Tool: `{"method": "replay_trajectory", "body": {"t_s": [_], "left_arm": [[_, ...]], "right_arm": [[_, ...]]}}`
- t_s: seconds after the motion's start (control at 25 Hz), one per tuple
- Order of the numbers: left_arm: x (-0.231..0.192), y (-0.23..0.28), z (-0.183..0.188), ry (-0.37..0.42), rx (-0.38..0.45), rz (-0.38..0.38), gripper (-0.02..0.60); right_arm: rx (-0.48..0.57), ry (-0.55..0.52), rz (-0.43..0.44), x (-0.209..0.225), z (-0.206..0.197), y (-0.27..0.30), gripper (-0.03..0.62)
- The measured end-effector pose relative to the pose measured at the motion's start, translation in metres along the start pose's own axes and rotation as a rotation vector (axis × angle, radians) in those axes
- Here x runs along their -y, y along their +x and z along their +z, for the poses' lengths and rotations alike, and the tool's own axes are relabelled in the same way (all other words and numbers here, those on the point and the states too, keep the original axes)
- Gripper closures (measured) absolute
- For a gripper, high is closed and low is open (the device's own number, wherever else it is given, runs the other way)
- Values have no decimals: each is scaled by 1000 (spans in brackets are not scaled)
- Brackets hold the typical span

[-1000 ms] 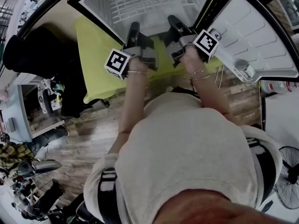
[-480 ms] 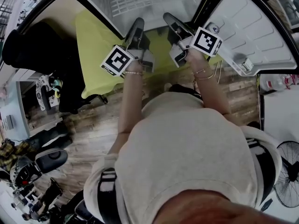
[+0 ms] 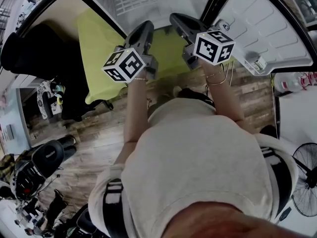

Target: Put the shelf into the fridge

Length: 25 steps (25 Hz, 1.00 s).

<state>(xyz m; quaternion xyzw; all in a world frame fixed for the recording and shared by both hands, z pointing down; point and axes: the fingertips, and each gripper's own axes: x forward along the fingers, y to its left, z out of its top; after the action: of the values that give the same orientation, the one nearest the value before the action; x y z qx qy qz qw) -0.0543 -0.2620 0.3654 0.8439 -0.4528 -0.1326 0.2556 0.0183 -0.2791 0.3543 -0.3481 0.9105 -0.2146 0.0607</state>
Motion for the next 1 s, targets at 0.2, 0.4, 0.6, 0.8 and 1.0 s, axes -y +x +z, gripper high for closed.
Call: {"method": "replay_trajectory", "body": {"t_s": [0.2,0.4,0.6,0.8,1.0], "left_arm": [[3,2,-18,137,-98,34,571],[-2,-2,-27,255,-151,95,571],[-4,-7,-30,371,-184,139,571],[-9,-13,-35,498,-241,171,571],[-6,-14,-41,536,-260,162,571]], "right_arm": [[-78,-232,-57,-6,-13,0,585],[-114,-348,-99,-9,-20,1,583],[-112,-328,-87,-15,-30,2,585],[-102,-332,-84,-18,-35,1,585],[-132,-392,-83,-21,-45,0,585]]}}
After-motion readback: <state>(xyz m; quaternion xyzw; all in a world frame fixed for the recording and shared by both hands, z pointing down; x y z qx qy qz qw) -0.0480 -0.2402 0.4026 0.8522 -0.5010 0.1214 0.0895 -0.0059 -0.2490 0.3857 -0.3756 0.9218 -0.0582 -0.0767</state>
